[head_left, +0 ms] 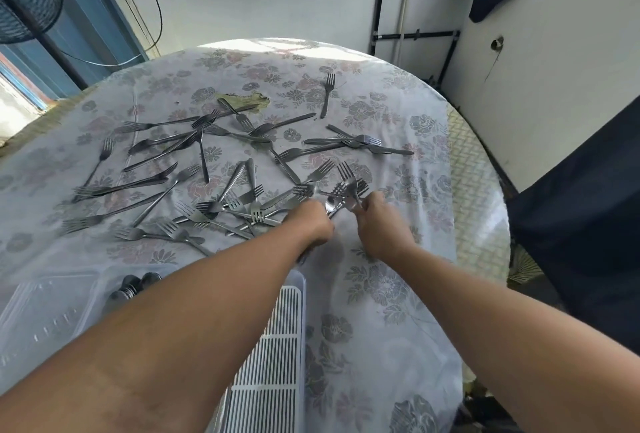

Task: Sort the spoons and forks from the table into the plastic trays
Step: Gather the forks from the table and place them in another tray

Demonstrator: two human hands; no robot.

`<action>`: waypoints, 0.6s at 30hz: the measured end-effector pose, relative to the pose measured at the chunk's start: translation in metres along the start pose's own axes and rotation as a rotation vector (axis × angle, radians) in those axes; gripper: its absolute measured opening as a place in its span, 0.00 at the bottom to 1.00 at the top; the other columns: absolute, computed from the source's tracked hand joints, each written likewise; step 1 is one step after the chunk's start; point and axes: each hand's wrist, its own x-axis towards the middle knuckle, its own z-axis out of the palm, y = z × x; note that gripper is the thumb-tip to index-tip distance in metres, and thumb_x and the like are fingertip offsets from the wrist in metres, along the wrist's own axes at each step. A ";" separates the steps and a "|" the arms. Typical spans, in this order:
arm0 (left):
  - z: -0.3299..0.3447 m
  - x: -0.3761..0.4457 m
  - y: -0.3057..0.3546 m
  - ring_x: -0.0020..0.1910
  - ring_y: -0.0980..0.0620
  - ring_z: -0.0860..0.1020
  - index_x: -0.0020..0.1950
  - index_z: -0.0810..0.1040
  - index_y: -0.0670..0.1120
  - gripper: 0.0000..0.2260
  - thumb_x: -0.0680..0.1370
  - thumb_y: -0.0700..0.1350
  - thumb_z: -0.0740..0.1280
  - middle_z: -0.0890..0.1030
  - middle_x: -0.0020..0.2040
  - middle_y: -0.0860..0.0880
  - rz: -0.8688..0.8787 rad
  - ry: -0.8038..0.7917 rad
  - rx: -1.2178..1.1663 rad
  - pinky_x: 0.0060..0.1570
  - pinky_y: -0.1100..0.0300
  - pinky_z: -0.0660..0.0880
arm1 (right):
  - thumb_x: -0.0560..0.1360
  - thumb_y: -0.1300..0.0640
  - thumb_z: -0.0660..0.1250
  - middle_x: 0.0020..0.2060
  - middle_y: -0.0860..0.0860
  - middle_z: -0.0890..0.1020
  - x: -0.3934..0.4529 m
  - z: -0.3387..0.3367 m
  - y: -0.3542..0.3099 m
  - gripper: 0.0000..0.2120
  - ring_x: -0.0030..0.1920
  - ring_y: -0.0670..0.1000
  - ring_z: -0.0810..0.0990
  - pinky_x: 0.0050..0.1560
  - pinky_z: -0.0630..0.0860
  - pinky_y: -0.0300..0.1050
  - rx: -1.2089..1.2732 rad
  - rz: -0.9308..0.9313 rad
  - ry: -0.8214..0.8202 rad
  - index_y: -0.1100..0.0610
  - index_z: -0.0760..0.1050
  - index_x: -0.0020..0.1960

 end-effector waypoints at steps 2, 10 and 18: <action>-0.008 -0.006 0.002 0.46 0.41 0.81 0.68 0.73 0.39 0.16 0.82 0.44 0.64 0.82 0.56 0.37 -0.052 -0.087 -0.181 0.37 0.55 0.74 | 0.85 0.51 0.59 0.42 0.54 0.80 -0.001 0.002 -0.007 0.08 0.41 0.54 0.78 0.36 0.70 0.50 0.151 0.067 0.021 0.56 0.70 0.54; -0.055 -0.049 -0.009 0.18 0.57 0.63 0.35 0.70 0.42 0.15 0.81 0.37 0.52 0.70 0.28 0.50 -0.449 -0.464 -0.688 0.20 0.68 0.65 | 0.85 0.50 0.61 0.41 0.54 0.83 -0.015 0.002 -0.028 0.10 0.37 0.54 0.77 0.33 0.72 0.46 0.546 0.267 0.036 0.56 0.73 0.51; -0.080 -0.097 -0.058 0.17 0.58 0.59 0.36 0.69 0.47 0.17 0.85 0.43 0.53 0.62 0.22 0.55 -0.460 -0.480 -0.800 0.21 0.70 0.59 | 0.86 0.56 0.60 0.31 0.52 0.78 -0.063 -0.002 -0.070 0.16 0.22 0.47 0.70 0.20 0.64 0.34 0.690 0.315 -0.031 0.68 0.79 0.55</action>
